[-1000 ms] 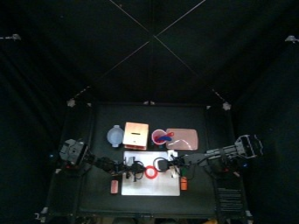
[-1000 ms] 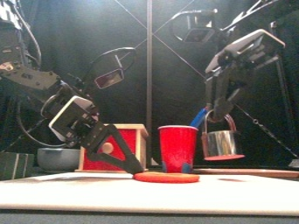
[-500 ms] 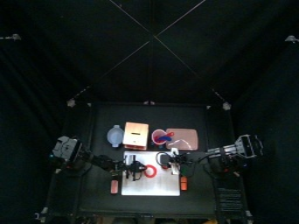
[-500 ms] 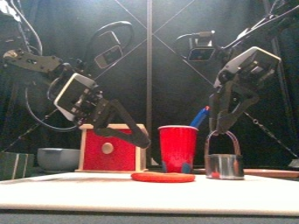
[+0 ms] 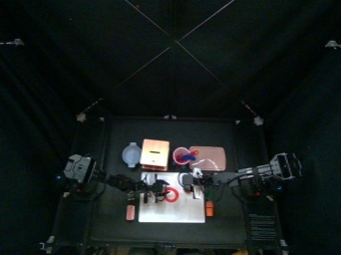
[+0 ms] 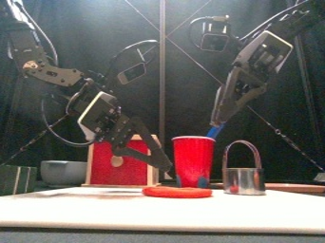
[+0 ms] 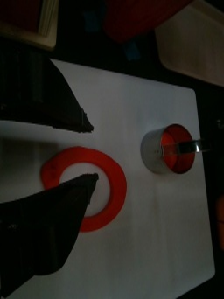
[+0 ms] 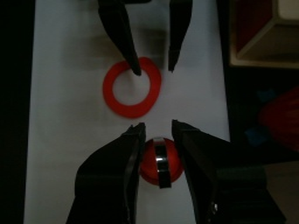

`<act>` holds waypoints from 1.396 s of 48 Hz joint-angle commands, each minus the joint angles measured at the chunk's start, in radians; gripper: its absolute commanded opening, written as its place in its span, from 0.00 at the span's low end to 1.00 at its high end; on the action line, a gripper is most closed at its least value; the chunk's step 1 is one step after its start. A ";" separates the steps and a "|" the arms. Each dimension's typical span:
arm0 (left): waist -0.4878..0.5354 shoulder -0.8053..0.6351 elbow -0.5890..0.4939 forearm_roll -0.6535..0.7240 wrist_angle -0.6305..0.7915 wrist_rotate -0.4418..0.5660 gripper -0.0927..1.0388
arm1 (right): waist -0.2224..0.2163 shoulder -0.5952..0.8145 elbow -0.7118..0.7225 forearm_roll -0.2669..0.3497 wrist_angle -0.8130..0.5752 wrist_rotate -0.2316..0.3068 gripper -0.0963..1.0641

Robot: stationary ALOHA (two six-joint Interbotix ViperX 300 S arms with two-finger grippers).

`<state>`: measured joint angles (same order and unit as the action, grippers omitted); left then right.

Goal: Get the cutter from the drawer then cut the dough then place the extra dough in the bowl
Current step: Place the extra dough in the bowl

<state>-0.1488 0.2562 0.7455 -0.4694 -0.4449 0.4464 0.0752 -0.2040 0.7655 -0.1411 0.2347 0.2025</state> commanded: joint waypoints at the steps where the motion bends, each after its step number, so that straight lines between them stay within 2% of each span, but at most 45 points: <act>1: 0.032 -0.002 -0.048 0.012 0.081 0.000 0.81 | 0.002 -0.031 -0.008 0.003 -0.014 0.000 0.70; 23: 0.061 0.014 -0.080 0.012 0.268 -0.005 0.79 | 0.006 -0.017 0.002 0.015 -0.037 0.002 0.70; 45: 0.049 -0.003 -0.083 0.040 0.273 -0.005 0.78 | 0.002 -0.011 0.006 0.040 -0.035 0.002 0.70; 56: 0.051 -0.005 -0.083 0.038 0.278 -0.005 0.67 | 0.003 -0.003 0.008 0.051 -0.035 0.002 0.70; 67: 0.051 -0.034 -0.083 0.040 0.252 -0.006 0.63 | 0.003 -0.003 0.009 0.055 -0.037 0.002 0.70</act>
<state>-0.0997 0.2577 0.6703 -0.4326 -0.1733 0.4418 0.0782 -0.1933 0.7839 -0.0859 0.2071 0.2056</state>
